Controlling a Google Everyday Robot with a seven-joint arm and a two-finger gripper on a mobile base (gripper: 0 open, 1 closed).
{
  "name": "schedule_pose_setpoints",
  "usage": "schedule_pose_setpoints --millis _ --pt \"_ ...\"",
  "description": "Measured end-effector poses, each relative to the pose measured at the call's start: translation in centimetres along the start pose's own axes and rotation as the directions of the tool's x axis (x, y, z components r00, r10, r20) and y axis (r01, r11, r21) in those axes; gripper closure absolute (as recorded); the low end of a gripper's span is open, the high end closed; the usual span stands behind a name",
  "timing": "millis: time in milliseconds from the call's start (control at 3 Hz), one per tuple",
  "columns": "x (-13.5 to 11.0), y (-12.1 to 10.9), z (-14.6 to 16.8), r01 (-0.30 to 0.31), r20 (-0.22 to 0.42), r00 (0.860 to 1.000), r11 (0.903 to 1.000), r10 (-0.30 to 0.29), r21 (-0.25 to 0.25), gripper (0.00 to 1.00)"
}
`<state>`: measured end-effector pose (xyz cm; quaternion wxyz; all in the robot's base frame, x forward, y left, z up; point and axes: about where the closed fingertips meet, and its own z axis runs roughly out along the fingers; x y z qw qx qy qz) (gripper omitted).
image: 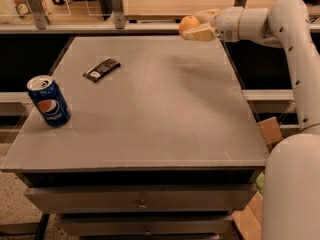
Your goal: Pick orange
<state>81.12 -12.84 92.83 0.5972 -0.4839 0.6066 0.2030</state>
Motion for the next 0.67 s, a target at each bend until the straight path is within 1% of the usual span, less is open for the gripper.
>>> schedule_pose_setpoints --millis 333,667 --pt "-1.76 0.42 -0.86 0.03 0.031 0.999 0.9995 -0.03 -0.009 1.0" --pt "-1.87 0.45 -0.88 0.032 0.034 0.999 0.9994 -0.032 -0.01 1.0"
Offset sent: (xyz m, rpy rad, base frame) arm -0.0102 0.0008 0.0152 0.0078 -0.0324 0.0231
